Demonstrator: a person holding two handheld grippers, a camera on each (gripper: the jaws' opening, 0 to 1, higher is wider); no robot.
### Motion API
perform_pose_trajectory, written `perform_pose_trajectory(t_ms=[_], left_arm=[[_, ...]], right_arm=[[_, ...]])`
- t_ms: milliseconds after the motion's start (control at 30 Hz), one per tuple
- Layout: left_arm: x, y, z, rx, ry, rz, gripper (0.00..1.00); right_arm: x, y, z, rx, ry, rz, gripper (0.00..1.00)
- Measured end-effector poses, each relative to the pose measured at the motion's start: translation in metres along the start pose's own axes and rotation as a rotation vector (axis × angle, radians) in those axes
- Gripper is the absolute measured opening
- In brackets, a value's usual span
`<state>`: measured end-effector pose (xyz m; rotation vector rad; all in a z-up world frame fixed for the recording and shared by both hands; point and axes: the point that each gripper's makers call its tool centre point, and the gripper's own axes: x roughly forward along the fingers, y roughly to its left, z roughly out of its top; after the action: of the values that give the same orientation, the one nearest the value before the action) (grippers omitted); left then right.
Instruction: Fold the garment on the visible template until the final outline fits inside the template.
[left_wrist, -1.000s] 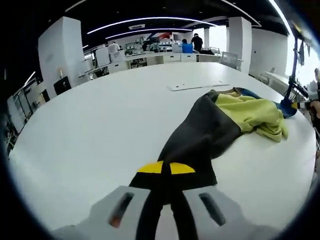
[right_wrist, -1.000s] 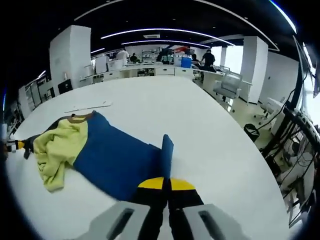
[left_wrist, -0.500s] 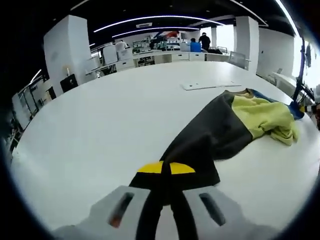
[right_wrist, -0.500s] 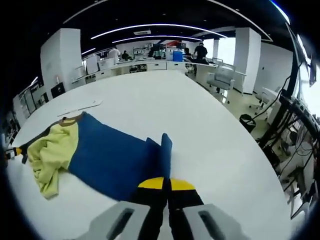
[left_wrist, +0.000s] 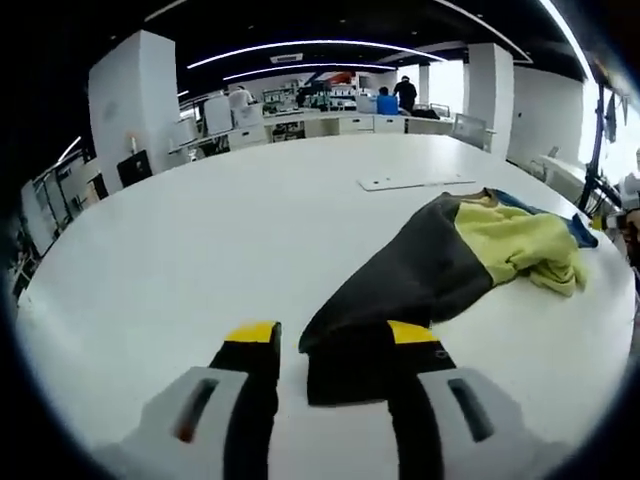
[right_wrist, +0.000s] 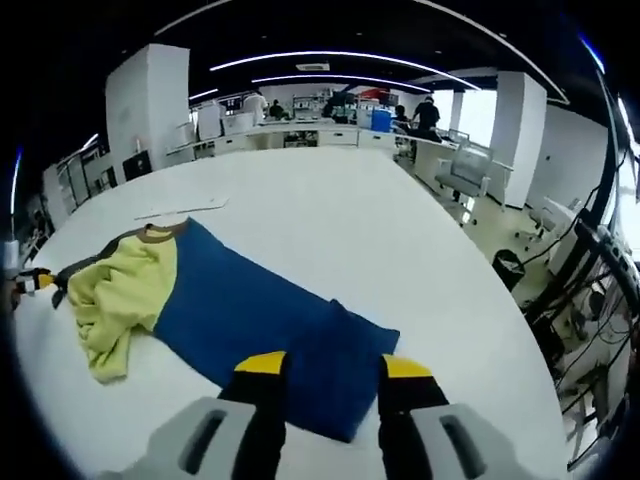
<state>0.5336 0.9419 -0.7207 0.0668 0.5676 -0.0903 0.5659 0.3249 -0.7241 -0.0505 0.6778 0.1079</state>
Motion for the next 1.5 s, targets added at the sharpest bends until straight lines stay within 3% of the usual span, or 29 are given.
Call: perform_pose_trajectory(t_ms=[133, 200, 433, 633, 900, 1100, 1333, 1500], left_arm=[[-0.008, -0.007, 0.005, -0.009, -0.033, -0.031, 0.65], [-0.012, -0.01, 0.007, -0.003, -0.044, -0.034, 0.73], [-0.03, -0.03, 0.015, -0.013, -0.096, -0.097, 0.93], [-0.048, -0.057, 0.012, -0.006, -0.084, -0.157, 0.99], [-0.065, -0.08, 0.017, 0.006, -0.096, -0.198, 0.99], [-0.078, -0.093, 0.018, 0.031, -0.103, -0.222, 0.99], [-0.09, -0.108, 0.011, 0.049, -0.082, -0.258, 0.99], [-0.098, -0.12, 0.009, 0.053, -0.083, -0.279, 0.97]], right_arm=[[-0.008, 0.025, 0.022, -0.041, -0.061, 0.096, 0.51], [-0.012, 0.038, 0.025, -0.045, -0.048, 0.138, 0.56], [-0.022, 0.087, 0.026, -0.124, -0.021, 0.293, 0.69], [-0.032, 0.139, 0.023, -0.204, -0.02, 0.431, 0.73], [-0.044, 0.207, 0.016, -0.345, -0.02, 0.605, 0.72], [-0.049, 0.252, 0.007, -0.385, -0.004, 0.692, 0.69], [-0.049, 0.29, -0.008, -0.454, 0.027, 0.754, 0.58], [-0.034, 0.305, -0.024, -0.488, 0.06, 0.75, 0.49]])
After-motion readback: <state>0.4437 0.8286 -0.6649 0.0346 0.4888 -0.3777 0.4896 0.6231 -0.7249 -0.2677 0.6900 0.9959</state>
